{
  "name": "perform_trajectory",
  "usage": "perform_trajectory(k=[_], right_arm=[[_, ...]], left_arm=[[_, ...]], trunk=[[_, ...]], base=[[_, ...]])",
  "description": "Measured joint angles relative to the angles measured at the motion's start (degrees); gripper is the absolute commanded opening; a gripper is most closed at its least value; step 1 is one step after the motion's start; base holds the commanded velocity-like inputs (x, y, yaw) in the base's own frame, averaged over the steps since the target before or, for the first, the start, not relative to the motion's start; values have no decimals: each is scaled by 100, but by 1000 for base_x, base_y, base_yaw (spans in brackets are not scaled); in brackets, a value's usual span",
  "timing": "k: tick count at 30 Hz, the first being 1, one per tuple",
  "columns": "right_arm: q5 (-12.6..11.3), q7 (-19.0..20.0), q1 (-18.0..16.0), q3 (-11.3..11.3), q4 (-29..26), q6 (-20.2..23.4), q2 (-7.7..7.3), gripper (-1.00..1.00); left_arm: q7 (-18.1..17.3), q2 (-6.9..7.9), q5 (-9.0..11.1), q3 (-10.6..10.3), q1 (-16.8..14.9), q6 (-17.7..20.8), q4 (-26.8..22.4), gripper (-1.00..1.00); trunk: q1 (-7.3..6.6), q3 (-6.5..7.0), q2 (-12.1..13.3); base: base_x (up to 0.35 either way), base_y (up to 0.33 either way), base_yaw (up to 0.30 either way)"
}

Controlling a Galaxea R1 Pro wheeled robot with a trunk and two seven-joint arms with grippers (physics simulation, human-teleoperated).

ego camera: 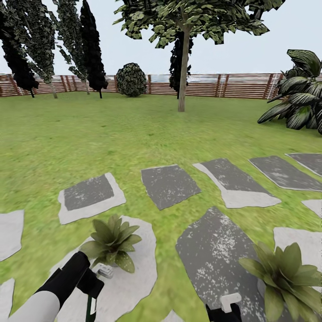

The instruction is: Pick up the pesticide atomizer in the garden and spray insectifuge to fully cover both potted plants in the garden.

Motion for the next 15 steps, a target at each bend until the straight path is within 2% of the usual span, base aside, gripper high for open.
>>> perform_trajectory(k=[4, 8, 11, 15], right_arm=[[-1, 1, 1, -1, -1, 1, 3, 100], [-1, 0, 1, -1, -1, 1, 6, 100], [0, 1, 1, -1, -1, 1, 9, 100], [1, 5, 1, -1, -1, 1, 12, 100]], left_arm=[[0, -1, -3, 2, 0, 1, 0, -100], [0, 7, -3, 2, -1, 2, -16, -100], [2, 41, -6, 29, -1, 0, -25, -100], [58, 51, -6, 37, -1, 0, -34, -100]], trunk=[[0, 0, 0], [-2, 0, 0], [-3, 0, 0], [-5, 0, 0]], base=[[-213, 228, 0], [-41, 292, 0], [41, 305, 0], [200, 287, 0]])
